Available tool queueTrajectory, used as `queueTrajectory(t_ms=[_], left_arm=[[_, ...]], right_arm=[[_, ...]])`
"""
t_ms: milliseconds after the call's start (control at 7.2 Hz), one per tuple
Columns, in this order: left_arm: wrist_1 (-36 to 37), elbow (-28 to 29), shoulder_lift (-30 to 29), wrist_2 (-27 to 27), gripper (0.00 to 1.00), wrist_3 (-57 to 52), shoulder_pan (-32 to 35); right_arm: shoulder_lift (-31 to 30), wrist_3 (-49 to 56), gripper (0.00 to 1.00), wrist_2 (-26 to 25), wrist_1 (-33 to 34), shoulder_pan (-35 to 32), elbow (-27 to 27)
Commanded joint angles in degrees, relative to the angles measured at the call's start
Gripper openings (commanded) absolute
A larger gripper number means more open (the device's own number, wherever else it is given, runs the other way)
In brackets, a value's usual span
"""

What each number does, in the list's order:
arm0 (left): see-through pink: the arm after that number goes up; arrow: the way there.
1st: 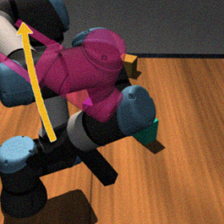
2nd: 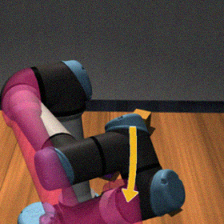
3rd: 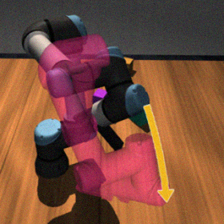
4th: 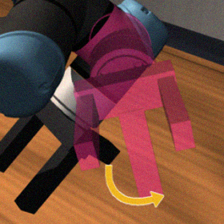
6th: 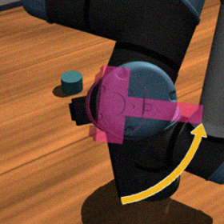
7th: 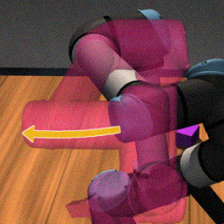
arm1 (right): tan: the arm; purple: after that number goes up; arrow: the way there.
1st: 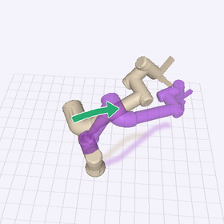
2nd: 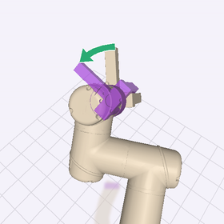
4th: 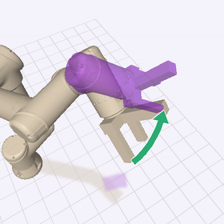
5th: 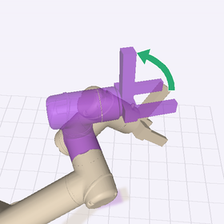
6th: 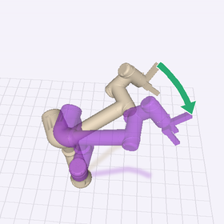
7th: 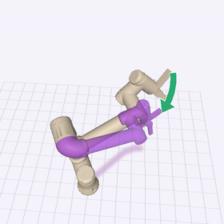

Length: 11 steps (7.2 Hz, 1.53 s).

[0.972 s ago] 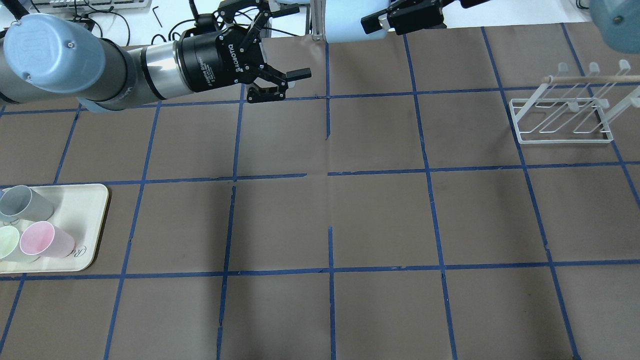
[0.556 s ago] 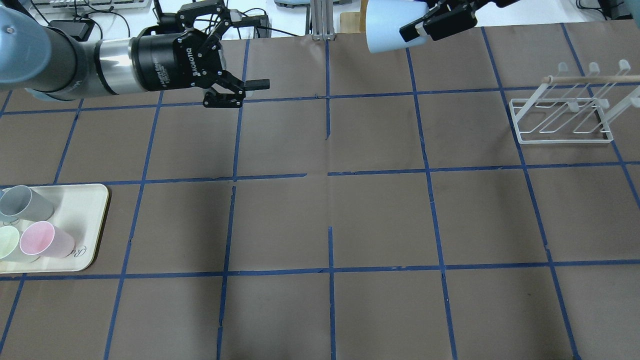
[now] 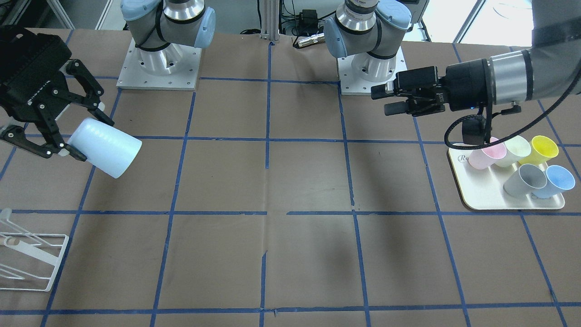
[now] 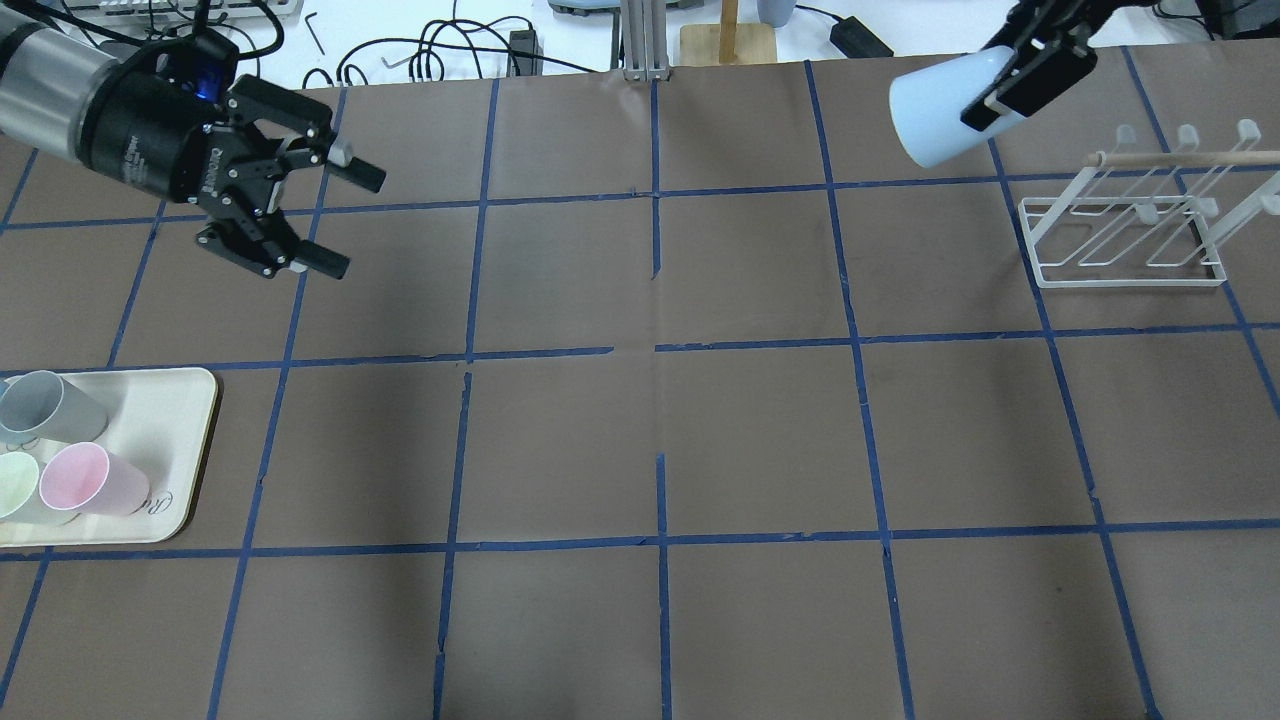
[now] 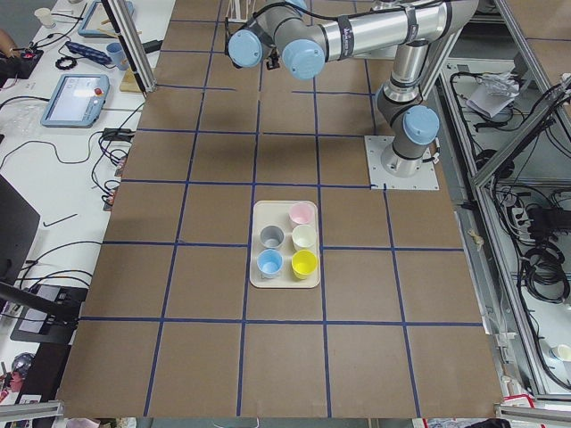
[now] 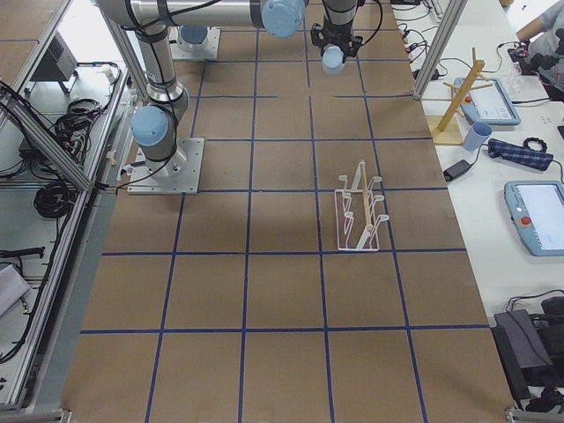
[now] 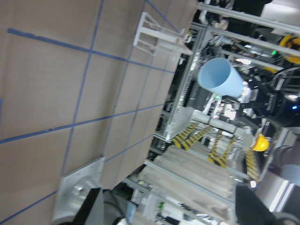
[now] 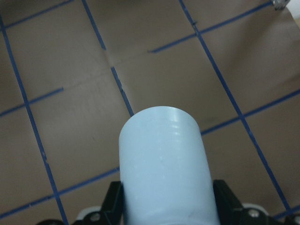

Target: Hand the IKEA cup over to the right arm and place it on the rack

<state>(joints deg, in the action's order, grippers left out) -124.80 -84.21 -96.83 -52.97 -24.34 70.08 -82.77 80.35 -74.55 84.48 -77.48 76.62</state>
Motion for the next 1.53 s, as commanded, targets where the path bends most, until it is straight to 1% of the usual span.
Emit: queueTrajectory(t_ms=[0,139,278,417,556,694,833,972,1111,1250,1389], left_arm=[[10.23,0.72,2.51,-25.15,1.00,5.17,0.49],[16.63,0.37,2.17,-33.26,1.00,5.61,1.46],[21.22,-0.16,1.12,-33.86,1.00,4.66,1.81],[21.79,-0.60,0.07,-33.43,1.00,5.17,2.08],[24.41,-1.39,0.06,-33.43,1.00,6.13,4.00],[29.22,-2.70,0.67,-34.56,1.00,11.02,8.45],[31.01,-5.15,2.50,-35.79,1.00,17.68,12.67],[35.81,-6.74,3.48,-35.19,1.00,18.88,13.67],[36.73,-7.54,4.01,-35.71,1.00,19.93,14.12],[35.87,-7.55,4.97,-35.19,1.00,20.03,14.21],[33.68,-6.76,6.29,-35.62,1.00,20.12,14.30]], right_arm=[[2.60,8.04,0.23,-15.22,0.34,3.89,0.11],[4.36,11.03,0.23,-18.93,1.21,6.53,0.11],[6.73,13.06,0.23,-21.75,3.65,7.95,0.11],[8.75,12.56,0.24,-24.21,6.11,8.31,0.20],[10.86,12.29,0.24,-28.59,9.97,8.31,0.55],[13.06,11.77,0.24,-31.85,12.62,8.31,0.64],[13.51,11.33,0.24,-32.14,11.95,8.31,0.81],[13.60,10.11,0.24,-32.06,12.03,8.23,0.99],[13.87,8.27,0.24,-31.80,11.85,7.88,0.99],[13.78,7.29,0.24,-31.45,11.77,7.70,0.82],[15.09,7.46,0.24,-31.27,12.03,7.78,1.86]])
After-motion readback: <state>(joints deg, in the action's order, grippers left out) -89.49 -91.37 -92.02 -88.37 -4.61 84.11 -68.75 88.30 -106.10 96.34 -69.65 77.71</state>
